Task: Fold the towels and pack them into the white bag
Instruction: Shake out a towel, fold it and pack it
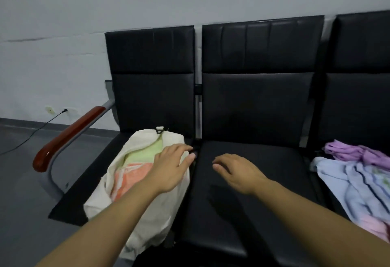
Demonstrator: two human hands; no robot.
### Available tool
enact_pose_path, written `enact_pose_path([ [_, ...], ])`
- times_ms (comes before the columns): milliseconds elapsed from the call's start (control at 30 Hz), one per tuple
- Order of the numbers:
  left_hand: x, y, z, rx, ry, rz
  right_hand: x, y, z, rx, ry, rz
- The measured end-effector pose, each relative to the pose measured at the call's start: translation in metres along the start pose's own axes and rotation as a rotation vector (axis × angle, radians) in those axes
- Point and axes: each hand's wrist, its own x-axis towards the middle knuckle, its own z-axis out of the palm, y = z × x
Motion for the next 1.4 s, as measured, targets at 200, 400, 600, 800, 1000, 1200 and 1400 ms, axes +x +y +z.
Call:
enact_pose_path([
  [200, 0.029, 0.106, 0.097, -0.001, -0.244, 0.080, -0.086, 0.107, -0.032, -0.096, -0.008, 0.278],
  [400, 0.060, 0.223, 0.185, 0.026, -0.421, 0.175, -0.162, 0.216, -0.047, -0.031, 0.009, 0.611],
  [600, 0.082, 0.282, 0.266, -0.005, -0.572, 0.159, -0.216, 0.310, -0.037, 0.039, -0.030, 0.800],
  [800, 0.099, 0.322, 0.339, -0.088, -0.643, 0.175, -0.252, 0.385, -0.021, 0.061, -0.103, 0.855],
  [1000, 0.096, 0.366, 0.385, -0.193, -0.616, 0.251, -0.263, 0.432, 0.018, 0.077, -0.008, 0.819],
  [1200, 0.113, 0.414, 0.414, -0.453, -0.533, -0.093, -0.264, 0.424, 0.004, 0.193, 0.096, 0.799],
  [1400, 0.131, 0.422, 0.444, -0.639, -0.487, -0.436, -0.261, 0.438, 0.005, 0.392, 0.172, 0.851],
])
